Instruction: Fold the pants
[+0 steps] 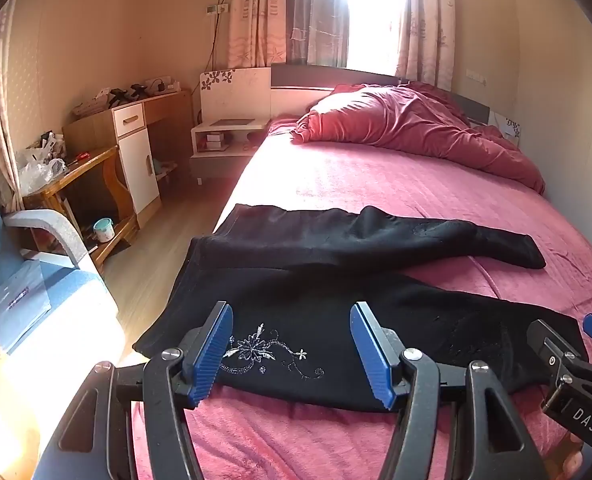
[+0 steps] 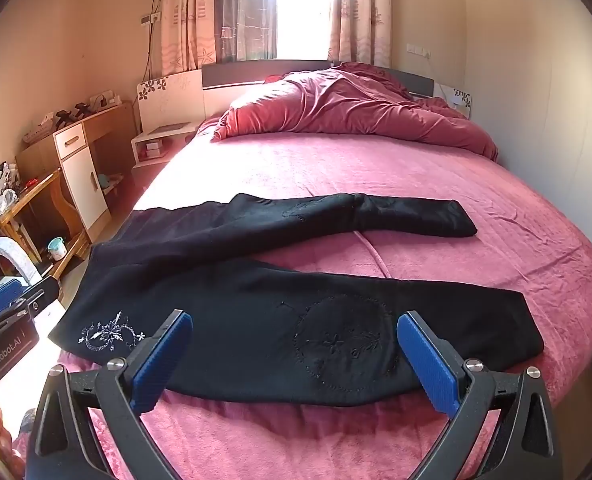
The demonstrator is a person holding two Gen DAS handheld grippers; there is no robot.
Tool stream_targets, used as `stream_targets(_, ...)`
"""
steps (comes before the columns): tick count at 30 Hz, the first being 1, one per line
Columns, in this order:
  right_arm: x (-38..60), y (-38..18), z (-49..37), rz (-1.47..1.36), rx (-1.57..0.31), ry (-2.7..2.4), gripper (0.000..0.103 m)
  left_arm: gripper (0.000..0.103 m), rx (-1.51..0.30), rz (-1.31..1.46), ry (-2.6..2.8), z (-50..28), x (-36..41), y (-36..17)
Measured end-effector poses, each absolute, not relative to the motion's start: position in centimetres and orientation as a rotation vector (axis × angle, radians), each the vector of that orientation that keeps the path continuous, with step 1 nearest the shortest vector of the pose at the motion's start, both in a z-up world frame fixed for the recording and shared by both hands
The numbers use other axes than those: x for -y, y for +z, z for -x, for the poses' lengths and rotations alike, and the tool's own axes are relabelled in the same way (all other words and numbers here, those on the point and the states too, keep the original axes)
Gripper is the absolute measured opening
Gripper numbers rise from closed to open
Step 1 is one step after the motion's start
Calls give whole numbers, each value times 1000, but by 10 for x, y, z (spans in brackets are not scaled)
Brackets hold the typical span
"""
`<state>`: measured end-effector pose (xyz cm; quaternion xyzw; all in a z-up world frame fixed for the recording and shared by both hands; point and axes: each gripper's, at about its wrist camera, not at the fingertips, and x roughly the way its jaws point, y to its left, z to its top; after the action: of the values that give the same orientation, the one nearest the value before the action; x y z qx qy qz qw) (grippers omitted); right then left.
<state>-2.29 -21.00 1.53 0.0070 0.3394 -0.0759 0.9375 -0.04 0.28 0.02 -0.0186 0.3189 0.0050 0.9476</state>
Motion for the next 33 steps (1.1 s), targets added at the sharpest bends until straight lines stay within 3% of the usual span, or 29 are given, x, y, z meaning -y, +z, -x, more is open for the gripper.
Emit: stream_targets(33, 213, 4, 19, -18, -720, -151, 103, 63, -685, 56, -3, -4, 0, -9)
